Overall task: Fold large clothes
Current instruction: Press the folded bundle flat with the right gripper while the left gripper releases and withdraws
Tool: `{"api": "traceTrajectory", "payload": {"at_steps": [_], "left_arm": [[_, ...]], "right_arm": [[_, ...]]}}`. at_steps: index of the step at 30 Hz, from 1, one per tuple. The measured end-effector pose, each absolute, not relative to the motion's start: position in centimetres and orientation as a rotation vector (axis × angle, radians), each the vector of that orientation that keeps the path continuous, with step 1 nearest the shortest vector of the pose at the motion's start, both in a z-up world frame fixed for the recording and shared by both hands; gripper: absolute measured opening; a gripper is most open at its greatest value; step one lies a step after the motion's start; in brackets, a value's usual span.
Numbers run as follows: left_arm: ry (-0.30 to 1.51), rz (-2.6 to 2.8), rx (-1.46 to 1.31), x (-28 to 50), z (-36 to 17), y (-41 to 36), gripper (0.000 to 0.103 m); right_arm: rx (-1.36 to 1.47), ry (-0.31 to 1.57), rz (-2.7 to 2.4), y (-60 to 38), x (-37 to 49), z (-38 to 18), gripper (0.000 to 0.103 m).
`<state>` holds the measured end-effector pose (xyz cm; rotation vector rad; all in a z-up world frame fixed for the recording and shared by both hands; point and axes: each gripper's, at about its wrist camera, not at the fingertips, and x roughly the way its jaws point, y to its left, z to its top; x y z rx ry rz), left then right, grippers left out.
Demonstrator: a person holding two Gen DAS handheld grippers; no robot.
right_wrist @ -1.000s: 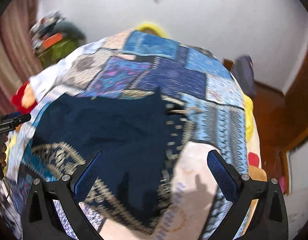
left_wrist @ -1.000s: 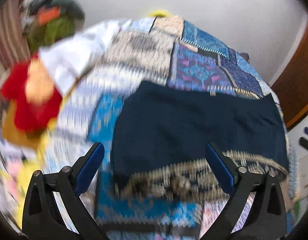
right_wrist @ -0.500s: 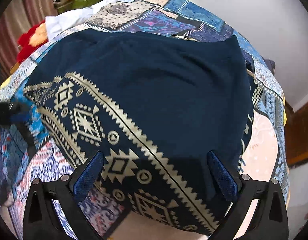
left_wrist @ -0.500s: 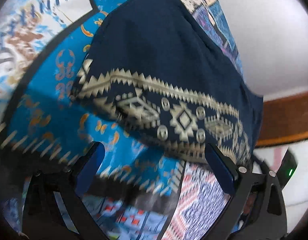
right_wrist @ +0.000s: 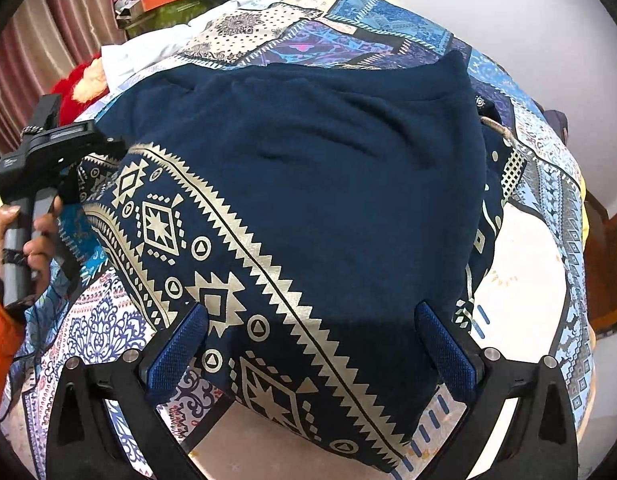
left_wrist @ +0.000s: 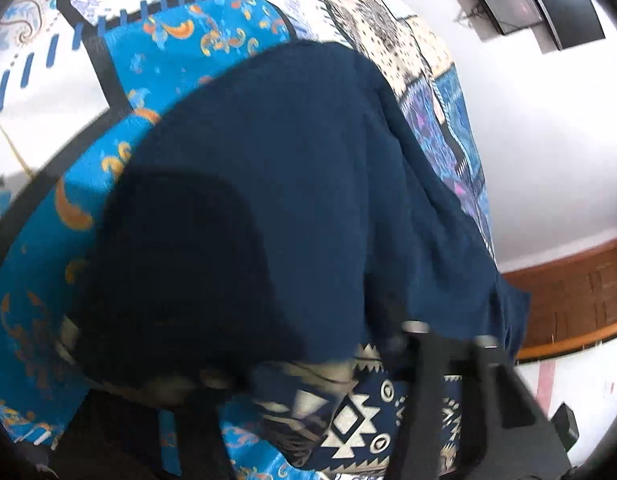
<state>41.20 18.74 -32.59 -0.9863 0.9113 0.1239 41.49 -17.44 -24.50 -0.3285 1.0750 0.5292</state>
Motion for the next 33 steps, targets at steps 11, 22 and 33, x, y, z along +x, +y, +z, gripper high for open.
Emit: {"api": "traceTrajectory", "payload": {"at_steps": [11,22,33], "left_arm": [[0.838,0.178,-0.592,39.7,-25.4,16.5,0.013],[0.873,0.276,-0.448,36.6,-25.6,17.0,0.013],[0.75,0.216,-0.257,37.9,-18.2,10.7,0.012]], "right_arm": [[-0.34,0.937,0.548,-11.2,41.7,-19.4,0.102],[-0.435,1.091,0.67,-1.9,42.2,-27.1,0.103],[-0.247,1.048,0.578,-10.9,42.7,-21.4,0.102]]}}
